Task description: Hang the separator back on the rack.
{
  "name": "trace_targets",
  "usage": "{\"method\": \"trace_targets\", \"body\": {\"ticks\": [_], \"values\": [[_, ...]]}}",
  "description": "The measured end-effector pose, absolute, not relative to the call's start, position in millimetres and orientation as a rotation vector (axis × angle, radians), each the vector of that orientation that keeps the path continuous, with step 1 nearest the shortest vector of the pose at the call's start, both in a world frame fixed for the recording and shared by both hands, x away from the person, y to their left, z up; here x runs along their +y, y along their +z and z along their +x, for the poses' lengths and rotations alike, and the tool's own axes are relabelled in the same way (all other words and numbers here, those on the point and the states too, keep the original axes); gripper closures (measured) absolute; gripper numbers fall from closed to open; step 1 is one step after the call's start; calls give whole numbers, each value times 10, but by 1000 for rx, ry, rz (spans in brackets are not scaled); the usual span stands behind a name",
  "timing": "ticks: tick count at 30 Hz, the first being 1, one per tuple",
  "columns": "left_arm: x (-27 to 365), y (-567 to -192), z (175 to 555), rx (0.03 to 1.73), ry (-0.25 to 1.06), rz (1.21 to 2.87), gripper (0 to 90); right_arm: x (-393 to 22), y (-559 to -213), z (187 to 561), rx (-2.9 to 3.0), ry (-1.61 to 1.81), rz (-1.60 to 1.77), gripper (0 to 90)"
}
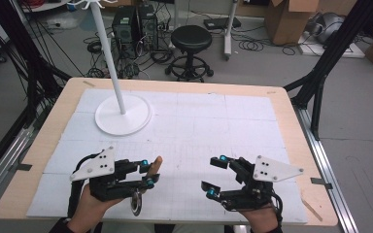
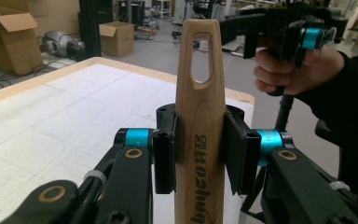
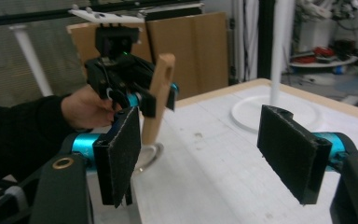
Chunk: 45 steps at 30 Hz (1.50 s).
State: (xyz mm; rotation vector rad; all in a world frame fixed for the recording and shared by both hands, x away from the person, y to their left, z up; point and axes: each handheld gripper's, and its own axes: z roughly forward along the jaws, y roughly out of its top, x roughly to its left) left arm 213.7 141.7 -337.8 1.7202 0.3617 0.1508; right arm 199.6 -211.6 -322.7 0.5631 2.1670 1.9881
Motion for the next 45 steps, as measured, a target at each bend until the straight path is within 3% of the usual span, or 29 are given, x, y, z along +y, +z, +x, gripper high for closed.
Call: {"method": "trace_targets", "body": {"ticks": [10, 26, 32, 45], "values": [[1354, -3394, 2097, 300, 104, 1721, 674, -1782, -3178, 2136, 2214, 2032, 410, 296], [1299, -3402, 2058, 214, 28, 1696, 673, -1390, -3214, 2260, 2355, 2205, 208, 540], [1311, -3398, 2061, 196, 3, 1678, 673, -1344, -3221, 2259, 2363, 2208, 162, 670], [1358, -3413, 2102, 219, -32, 1633, 640, -1278, -3111, 2190, 2373, 2159, 292, 703]]}}
